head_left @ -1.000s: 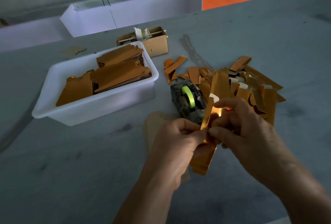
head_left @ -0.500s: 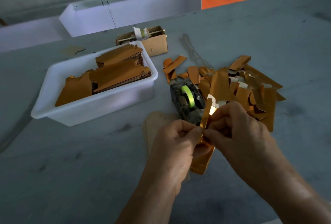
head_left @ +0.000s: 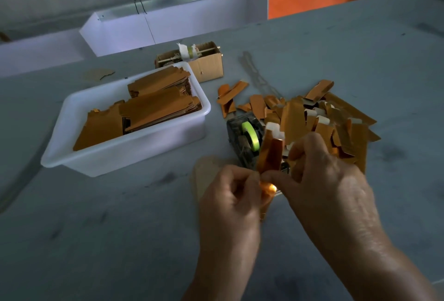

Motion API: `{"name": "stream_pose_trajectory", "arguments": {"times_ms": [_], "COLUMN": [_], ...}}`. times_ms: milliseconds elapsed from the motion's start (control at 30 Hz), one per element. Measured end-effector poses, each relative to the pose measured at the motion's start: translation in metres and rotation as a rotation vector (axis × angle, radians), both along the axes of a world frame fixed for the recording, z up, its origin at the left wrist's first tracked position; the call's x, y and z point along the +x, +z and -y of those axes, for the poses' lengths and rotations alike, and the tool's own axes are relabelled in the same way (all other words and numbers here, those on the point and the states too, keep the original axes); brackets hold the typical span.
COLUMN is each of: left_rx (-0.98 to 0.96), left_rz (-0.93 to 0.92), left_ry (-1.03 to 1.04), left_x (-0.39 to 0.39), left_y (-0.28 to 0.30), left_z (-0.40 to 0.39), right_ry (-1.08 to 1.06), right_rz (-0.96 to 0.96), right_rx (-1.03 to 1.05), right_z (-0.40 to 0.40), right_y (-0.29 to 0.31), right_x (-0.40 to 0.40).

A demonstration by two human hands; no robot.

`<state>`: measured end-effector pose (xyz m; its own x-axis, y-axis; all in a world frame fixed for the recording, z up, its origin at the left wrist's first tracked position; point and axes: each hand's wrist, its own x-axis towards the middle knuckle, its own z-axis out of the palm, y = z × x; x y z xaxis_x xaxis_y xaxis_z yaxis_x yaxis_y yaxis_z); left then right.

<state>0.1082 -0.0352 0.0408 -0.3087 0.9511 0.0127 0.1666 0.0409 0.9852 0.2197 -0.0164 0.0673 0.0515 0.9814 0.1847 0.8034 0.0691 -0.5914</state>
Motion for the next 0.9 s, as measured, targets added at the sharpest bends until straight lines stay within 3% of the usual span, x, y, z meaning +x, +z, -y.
{"name": "stream_pose_trajectory", "arguments": {"times_ms": [67, 267, 400, 567, 633, 767, 900], "left_rx": [-0.021, -0.126, -0.136, -0.092, -0.085, -0.220, -0.391], "left_rz": [0.067, 0.118, 0.106, -0.034, -0.178, -0.610, -0.757], "left_ry": [-0.012, -0.062, -0.077, -0.132, -0.032, 0.104, 0.081], "left_x": [-0.003, -0.005, -0.009, -0.021, -0.032, -0.052, -0.053], "left_y": [0.003, 0.008, 0.009, 0.011, 0.003, -0.018, -0.033], "left_z": [-0.002, -0.004, -0.004, -0.008, -0.012, -0.020, -0.031], "right_ry": [-0.015, 0.143, 0.167, 0.151, 0.106, -0.076, -0.190], "right_rz": [-0.041, -0.412, -0.467, -0.459, -0.413, -0.147, 0.072], "right_rx": [0.022, -0.099, -0.068, 0.002, 0.073, 0.214, 0.029], "right_z": [-0.004, -0.006, -0.007, -0.016, -0.026, -0.058, -0.090], "right_y": [-0.001, -0.013, -0.020, -0.020, -0.017, -0.018, -0.035], "right_x": [0.003, 0.004, 0.000, -0.002, 0.006, 0.031, 0.044]}}
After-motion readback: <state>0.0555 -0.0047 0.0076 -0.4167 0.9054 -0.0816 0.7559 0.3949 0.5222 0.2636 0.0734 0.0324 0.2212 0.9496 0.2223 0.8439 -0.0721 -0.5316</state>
